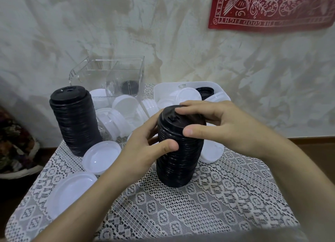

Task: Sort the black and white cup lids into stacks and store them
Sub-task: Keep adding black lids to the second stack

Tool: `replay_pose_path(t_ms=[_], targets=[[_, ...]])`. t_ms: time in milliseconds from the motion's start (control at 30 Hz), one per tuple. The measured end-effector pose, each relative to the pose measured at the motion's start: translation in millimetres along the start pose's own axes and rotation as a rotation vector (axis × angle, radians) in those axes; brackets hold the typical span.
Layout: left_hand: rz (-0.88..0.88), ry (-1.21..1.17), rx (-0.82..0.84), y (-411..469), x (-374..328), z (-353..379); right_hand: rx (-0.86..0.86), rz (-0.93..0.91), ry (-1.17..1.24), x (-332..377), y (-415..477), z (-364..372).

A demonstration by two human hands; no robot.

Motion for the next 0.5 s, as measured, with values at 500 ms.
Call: replay_pose_path(t_ms=[500], targets=[[0.029,0.054,-0.007,1,-5,-2,-0.079,0.089,0.095,-21,-3,-2]])
Point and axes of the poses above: each hand's wrist, its own y-axis towards the middle knuckle, its own z-axis out of the palm, x = y × z, the point moved 9 cm from there along y, towards the middle knuckle
